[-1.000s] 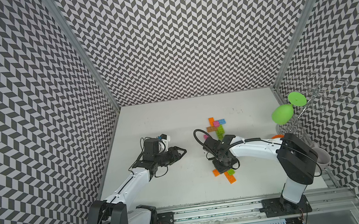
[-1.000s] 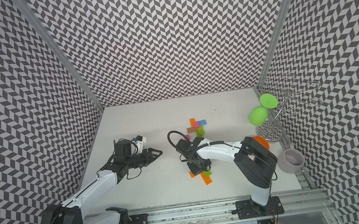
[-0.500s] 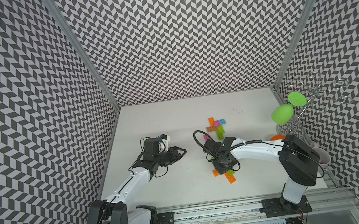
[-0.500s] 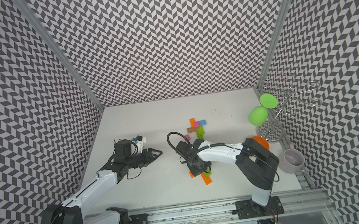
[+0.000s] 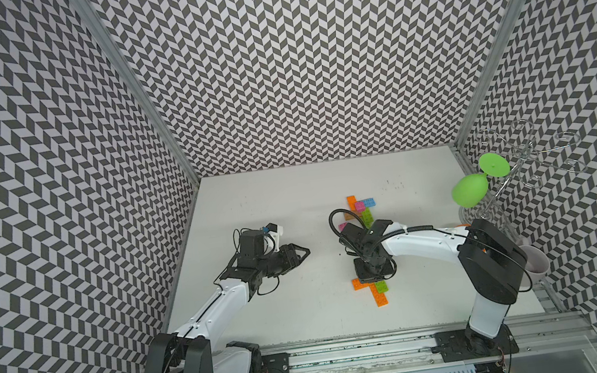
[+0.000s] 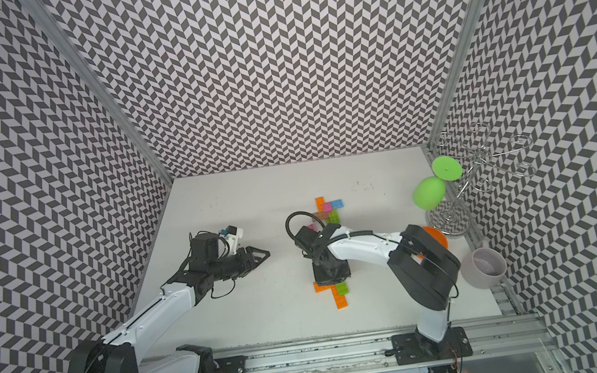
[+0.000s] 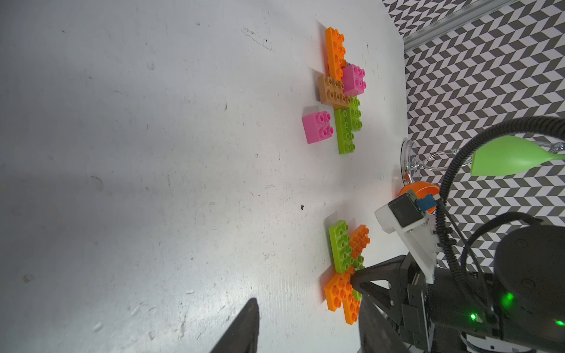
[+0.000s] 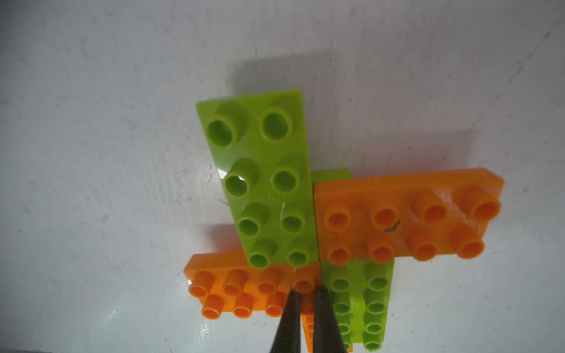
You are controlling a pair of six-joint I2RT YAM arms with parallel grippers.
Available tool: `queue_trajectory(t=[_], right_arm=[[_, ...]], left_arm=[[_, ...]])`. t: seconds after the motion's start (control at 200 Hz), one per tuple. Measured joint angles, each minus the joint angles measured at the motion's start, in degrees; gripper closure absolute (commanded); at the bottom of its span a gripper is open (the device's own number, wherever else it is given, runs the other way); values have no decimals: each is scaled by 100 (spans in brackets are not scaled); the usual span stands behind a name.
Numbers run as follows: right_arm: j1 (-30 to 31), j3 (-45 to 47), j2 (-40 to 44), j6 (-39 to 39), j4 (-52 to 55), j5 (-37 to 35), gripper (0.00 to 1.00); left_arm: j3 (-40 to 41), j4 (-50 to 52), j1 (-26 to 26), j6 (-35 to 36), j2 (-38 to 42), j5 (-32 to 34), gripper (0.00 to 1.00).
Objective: Assemble a small pinwheel with lego
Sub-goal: Assemble the lego brick with the lego brick.
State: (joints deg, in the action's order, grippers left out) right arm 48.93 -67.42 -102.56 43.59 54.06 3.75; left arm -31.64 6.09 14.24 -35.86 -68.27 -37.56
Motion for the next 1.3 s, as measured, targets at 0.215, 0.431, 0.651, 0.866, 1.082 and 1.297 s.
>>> queue_trajectory(t=[0.215, 0.431, 0.651, 0.866, 1.082, 1.297], right_arm=[[0, -105, -55, 61, 98, -31, 90], [0, -199, -107, 57, 116, -79, 87], [0, -293, -120, 55, 74, -96, 85], [0, -356, -118, 44, 79, -103, 82], [0, -369, -118, 33, 116, -140, 82], [-68, -1010, -24, -275, 125, -573, 80]], left_arm=[[0, 2, 0, -2, 7, 4, 47], [0, 7, 0, -2, 70, 26, 47], [0, 13, 0, -2, 92, 42, 47], [0, 17, 0, -2, 92, 42, 48], [-2, 15, 0, -2, 87, 42, 48], [-358, 39, 0, 22, -214, 92, 48]])
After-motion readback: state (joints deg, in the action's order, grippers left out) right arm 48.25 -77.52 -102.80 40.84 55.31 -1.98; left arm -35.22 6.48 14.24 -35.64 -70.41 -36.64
